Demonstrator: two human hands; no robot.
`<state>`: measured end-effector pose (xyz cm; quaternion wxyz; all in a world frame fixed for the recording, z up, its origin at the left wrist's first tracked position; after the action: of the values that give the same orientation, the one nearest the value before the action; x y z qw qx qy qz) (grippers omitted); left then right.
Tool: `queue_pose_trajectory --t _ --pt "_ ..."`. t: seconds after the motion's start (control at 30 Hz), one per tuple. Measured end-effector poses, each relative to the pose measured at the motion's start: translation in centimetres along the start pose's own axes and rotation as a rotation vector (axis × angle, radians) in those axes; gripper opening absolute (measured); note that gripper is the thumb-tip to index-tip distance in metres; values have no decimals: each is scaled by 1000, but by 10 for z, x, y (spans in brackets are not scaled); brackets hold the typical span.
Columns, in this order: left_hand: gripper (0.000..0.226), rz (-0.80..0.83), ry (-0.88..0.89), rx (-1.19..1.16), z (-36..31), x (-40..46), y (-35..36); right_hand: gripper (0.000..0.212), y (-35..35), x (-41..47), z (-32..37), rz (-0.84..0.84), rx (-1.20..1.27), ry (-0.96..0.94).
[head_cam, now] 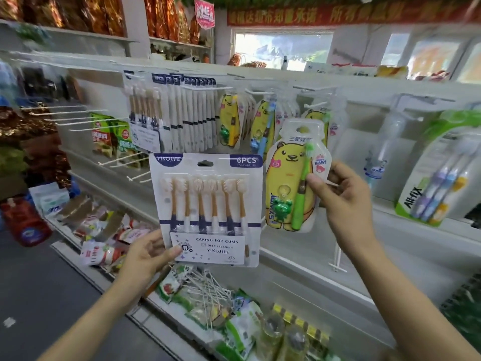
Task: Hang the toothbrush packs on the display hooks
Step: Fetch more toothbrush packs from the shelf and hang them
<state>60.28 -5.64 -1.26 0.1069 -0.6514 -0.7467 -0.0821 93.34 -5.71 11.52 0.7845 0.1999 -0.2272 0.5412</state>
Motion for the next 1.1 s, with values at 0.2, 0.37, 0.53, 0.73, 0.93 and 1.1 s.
queue_pose_trajectory --t 0.2,0.37,0.53,0.73,0.93,1.1 --pt "30 60 -9 -43 19 41 -10 17 21 9 14 -136 -38 -84" --pt "30 115 -106 -41 32 75 -28 24 38 13 14 -267 -120 -130" --pt "33 175 -138 -59 39 104 -41 17 53 13 10 -379 -155 -85" --pt "34 247 -157 -77 46 120 -44 19 64 13 10 -498 -184 -100" --pt "34 297 -161 -99 51 123 -39 17 64 11 5 -595 -139 -127" --pt "34 342 -143 -124 54 125 -36 17 56 25 -2 -588 -160 -40"
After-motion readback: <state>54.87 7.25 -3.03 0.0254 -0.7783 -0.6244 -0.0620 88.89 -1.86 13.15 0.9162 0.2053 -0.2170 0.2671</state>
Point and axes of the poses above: each hand's wrist, its own x-axis towards the middle knuckle, its own y-axis out of the palm, z = x × y, the point moved 2 cm from there along x, towards the middle knuckle, and after that the axes turned 9 degrees about -z, right-handed, at the moved point
